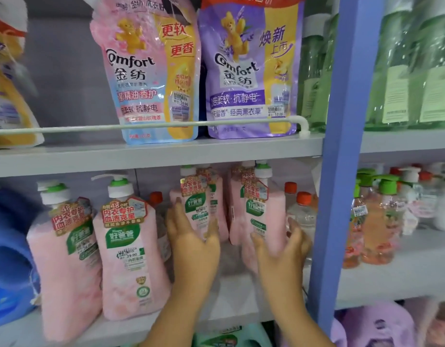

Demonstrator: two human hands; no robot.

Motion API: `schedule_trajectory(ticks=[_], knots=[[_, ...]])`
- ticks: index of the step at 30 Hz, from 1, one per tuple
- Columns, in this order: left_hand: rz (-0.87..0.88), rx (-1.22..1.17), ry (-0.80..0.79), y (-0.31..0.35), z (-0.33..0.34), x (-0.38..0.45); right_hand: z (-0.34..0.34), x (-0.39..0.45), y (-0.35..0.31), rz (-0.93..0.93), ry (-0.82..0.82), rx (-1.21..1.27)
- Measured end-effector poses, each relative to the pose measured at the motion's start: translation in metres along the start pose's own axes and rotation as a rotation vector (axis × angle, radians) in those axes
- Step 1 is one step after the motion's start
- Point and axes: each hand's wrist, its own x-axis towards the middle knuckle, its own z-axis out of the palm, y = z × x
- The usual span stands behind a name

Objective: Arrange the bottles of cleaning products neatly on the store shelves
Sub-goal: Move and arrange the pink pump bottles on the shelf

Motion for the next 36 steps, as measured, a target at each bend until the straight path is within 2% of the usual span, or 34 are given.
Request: schedule_trajectory(ticks=[6, 9, 12, 16, 19, 24, 27, 36], knots=[[-0.249, -0.058, 0.095, -0.022, 0.022, 0.039, 0.009, 0.022, 0.020, 0.087, -0.012, 0.080], [-0.233, -0.122, 0.111, -0.036, 0.021, 0.043, 0.015, 0.033, 0.035, 0.135, -0.052, 0.123], [-0.247, -0.220, 0.059, -0.046, 0.019, 0.045, 0.018, 0.039, 0.039, 0.155, -0.096, 0.157], [-0.247, -0.285, -0.016, -0.055, 0.022, 0.050, 0.028, 0.045, 0.033, 0.092, -0.166, 0.003], [-0.244, -0.228, -0.111, -0.055, 0.025, 0.045, 0.033, 0.048, 0.030, 0.043, -0.167, -0.096], [-0.113, -0.232, -0.281, -0.055, 0.028, 0.023, 0.042, 0.041, 0.044, 0.011, -0.169, -0.209], [-0.079, -0.353, -0.255, -0.056, 0.034, 0.030, 0.050, 0.055, 0.058, 0.035, -0.150, -0.160], [-0.070, -0.412, -0.279, -0.052, 0.032, 0.031, 0.045, 0.063, 0.059, -0.017, -0.157, -0.149]])
